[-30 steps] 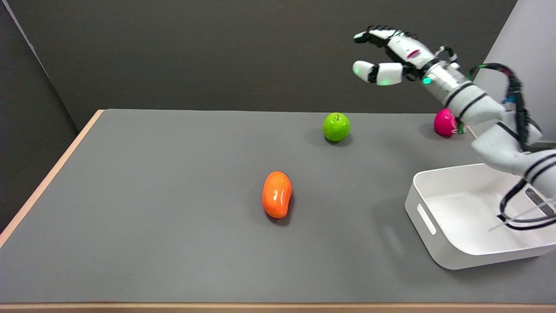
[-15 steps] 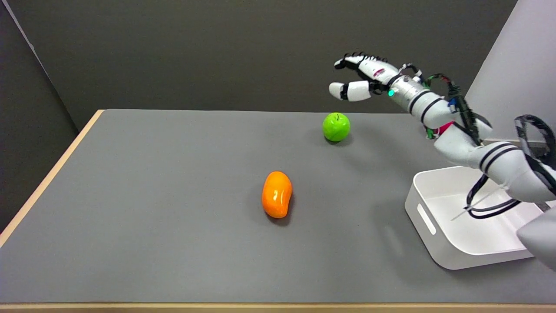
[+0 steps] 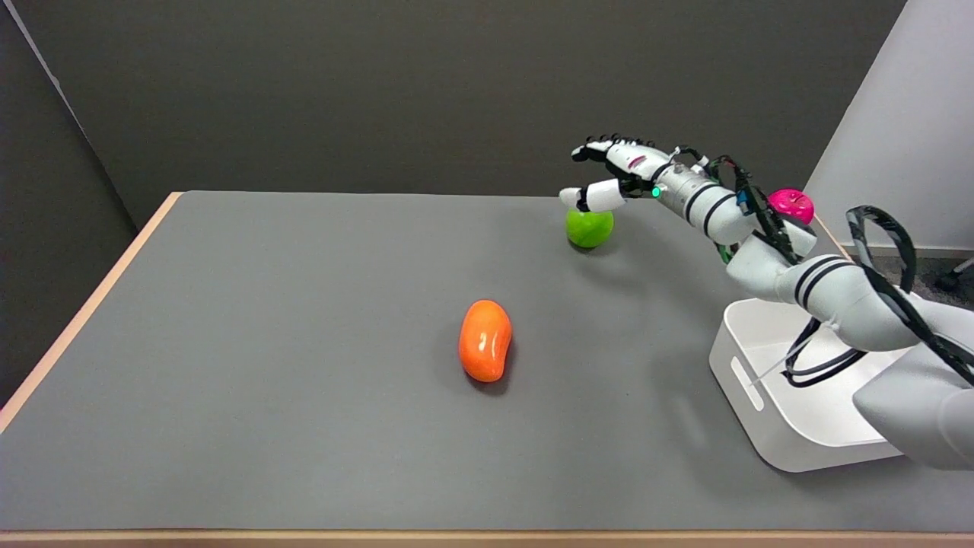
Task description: Pick up the green apple.
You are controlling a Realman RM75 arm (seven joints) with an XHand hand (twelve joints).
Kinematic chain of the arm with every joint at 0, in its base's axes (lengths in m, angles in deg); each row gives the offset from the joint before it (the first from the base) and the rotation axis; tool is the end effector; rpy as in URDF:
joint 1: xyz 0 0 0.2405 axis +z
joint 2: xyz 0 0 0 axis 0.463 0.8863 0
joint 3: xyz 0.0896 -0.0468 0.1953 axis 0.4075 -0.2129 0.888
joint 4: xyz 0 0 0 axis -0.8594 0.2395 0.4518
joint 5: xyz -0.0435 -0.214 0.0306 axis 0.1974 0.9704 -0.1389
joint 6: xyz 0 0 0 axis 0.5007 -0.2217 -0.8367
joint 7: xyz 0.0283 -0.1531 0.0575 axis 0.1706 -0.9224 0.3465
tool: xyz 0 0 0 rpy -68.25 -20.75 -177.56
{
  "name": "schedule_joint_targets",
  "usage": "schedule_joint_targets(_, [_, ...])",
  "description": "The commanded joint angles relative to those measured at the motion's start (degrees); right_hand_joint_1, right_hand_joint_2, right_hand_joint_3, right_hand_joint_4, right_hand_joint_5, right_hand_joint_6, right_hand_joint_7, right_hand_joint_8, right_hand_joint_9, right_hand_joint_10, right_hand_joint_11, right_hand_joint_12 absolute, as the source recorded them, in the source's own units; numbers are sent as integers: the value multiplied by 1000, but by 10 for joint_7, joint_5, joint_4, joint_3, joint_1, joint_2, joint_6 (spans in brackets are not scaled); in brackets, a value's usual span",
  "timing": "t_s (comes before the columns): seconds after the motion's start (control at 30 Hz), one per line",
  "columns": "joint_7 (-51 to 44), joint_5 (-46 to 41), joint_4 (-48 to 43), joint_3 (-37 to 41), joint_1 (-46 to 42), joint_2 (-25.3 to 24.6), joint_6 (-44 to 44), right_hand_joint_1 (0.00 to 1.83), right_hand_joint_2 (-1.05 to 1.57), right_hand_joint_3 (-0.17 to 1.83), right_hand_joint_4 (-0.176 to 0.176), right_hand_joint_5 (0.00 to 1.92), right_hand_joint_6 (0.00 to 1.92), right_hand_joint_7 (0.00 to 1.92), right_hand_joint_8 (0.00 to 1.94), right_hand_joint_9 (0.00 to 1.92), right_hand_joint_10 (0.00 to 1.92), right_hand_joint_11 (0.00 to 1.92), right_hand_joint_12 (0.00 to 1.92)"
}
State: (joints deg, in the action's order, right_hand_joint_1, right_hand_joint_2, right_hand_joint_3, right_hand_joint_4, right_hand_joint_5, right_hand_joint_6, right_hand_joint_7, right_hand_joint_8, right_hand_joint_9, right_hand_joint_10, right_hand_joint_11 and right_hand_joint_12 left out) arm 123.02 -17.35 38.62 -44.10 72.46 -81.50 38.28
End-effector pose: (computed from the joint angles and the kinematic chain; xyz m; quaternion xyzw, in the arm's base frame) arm -0.2011 -0.4997 0.4126 0.6971 -0.1304 0.0391 0.7040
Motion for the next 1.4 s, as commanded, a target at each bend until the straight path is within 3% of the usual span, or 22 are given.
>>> schedule_joint_targets(0.03, [3,19,57,-19,5,-41,-3,301,595,812,34,183,374,131,244,11,552,-1,983])
schedule_joint_targets(0.7, [4,14,55,-9,-18,-38,18,324,594,818,35,187,379,132,243,10,549,-1,986])
schedule_joint_targets(0.77, [4,14,56,-7,-18,-38,24,441,566,995,36,127,495,74,361,-1,545,-1,929])
schedule_joint_targets(0.9, [4,16,57,-5,-18,-38,27,469,579,1002,40,131,498,80,359,9,562,-1,930])
schedule_joint_targets(0.97, [3,18,56,-4,-18,-38,27,579,582,1004,43,142,512,83,368,12,581,6,925])
schedule_joint_targets(1.07, [0,19,55,-4,-18,-37,28,502,568,965,39,176,474,125,313,16,579,-1,1041])
schedule_joint_targets(1.2, [-1,19,57,-4,-18,-37,33,719,612,935,41,216,417,171,261,82,601,1,1161])
schedule_joint_targets(1.4, [-1,19,58,-4,-18,-37,34,843,617,995,41,224,452,236,304,189,702,93,1266])
